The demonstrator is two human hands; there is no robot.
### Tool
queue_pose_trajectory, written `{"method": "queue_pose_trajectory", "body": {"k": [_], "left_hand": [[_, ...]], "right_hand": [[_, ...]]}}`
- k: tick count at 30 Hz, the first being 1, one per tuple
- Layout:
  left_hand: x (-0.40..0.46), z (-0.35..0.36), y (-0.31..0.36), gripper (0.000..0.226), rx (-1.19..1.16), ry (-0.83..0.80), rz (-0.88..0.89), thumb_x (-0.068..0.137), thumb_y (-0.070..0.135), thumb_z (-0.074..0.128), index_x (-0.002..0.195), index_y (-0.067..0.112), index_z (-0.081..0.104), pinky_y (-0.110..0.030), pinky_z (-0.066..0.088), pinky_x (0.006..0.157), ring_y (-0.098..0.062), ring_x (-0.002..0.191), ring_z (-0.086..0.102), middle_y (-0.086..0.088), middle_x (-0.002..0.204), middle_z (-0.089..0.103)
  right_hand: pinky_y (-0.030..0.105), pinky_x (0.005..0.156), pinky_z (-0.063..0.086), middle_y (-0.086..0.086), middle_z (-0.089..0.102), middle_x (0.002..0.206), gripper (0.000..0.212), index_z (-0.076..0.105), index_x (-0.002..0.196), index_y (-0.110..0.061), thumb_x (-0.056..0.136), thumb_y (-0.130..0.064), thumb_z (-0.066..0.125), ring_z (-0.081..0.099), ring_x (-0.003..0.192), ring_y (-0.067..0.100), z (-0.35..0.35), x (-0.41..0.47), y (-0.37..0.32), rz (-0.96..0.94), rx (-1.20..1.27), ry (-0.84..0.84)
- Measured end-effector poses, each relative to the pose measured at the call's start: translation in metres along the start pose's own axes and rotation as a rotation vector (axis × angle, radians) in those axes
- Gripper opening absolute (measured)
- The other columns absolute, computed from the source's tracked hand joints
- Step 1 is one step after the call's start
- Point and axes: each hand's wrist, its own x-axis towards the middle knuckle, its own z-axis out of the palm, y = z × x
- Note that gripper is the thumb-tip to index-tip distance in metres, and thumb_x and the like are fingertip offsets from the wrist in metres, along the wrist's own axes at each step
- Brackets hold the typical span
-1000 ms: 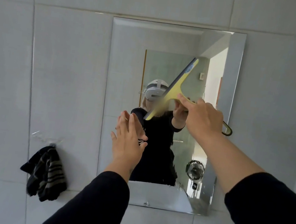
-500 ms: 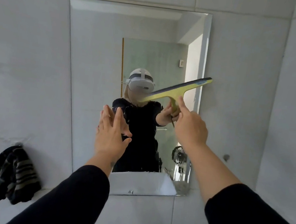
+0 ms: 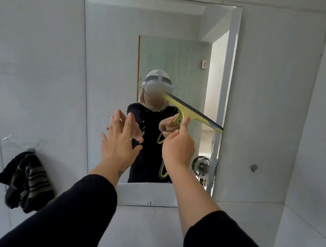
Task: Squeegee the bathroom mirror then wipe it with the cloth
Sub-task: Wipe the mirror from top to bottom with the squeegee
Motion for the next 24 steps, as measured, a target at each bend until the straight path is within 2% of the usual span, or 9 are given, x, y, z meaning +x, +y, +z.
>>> {"method": "queue_pose_trajectory", "body": {"k": [4,8,12,17,21,24], "left_hand": [[-0.006,-0.006,-0.019,0.096,0.027,-0.021,-0.054,0.085,0.044,0.062,0.149,0.027,-0.007,-0.058,0.014,0.115,-0.031,0.146,0.005,-0.007,0.157,-0.014],[-0.011,-0.014,-0.038,0.097,0.043,-0.026,-0.106,0.086,0.043,0.061,0.149,0.025,-0.009,-0.057,0.015,0.115,-0.029,0.146,0.003,-0.007,0.158,-0.014],[-0.015,-0.023,-0.057,0.095,0.050,-0.029,-0.158,0.087,0.040,0.061,0.150,0.021,-0.009,-0.055,0.013,0.115,-0.027,0.147,0.000,-0.007,0.158,-0.016],[-0.019,-0.032,-0.078,0.092,0.095,-0.043,-0.202,0.090,0.041,0.056,0.149,0.018,-0.011,-0.054,0.011,0.116,-0.025,0.147,-0.010,-0.006,0.158,-0.021],[-0.023,-0.036,-0.083,0.091,0.103,-0.040,-0.220,0.091,0.041,0.055,0.150,0.018,-0.010,-0.054,0.011,0.117,-0.025,0.147,-0.010,-0.006,0.158,-0.021],[-0.026,-0.038,-0.080,0.090,0.094,-0.052,-0.224,0.091,0.040,0.055,0.150,0.018,-0.010,-0.054,0.010,0.117,-0.025,0.147,-0.010,-0.006,0.158,-0.020]], "right_hand": [[0.025,0.066,0.042,0.011,0.064,0.118,0.054,0.013,0.153,-0.023,0.103,-0.019,0.032,0.064,0.094,0.022,0.021,-0.014,-0.008,-0.020,0.024,-0.014],[0.026,0.064,0.042,0.012,0.068,0.101,0.055,0.011,0.153,-0.025,0.102,-0.020,0.032,0.064,0.089,0.022,0.040,-0.030,-0.016,-0.044,0.016,-0.069],[0.029,0.069,0.047,0.011,0.066,0.100,0.055,0.012,0.153,-0.024,0.102,-0.021,0.033,0.064,0.091,0.023,0.056,-0.048,-0.027,-0.109,0.012,-0.114],[0.027,0.062,0.041,0.008,0.063,0.093,0.056,0.010,0.153,-0.023,0.102,-0.020,0.033,0.059,0.078,0.019,0.076,-0.060,-0.032,-0.159,-0.050,-0.152],[0.032,0.060,0.038,0.010,0.059,0.089,0.062,0.008,0.153,-0.025,0.100,-0.012,0.037,0.057,0.078,0.023,0.082,-0.069,-0.028,-0.305,-0.243,-0.290],[0.033,0.060,0.037,0.013,0.062,0.101,0.067,0.006,0.153,-0.025,0.098,-0.009,0.041,0.060,0.085,0.026,0.080,-0.074,-0.023,-0.378,-0.381,-0.333]]}}
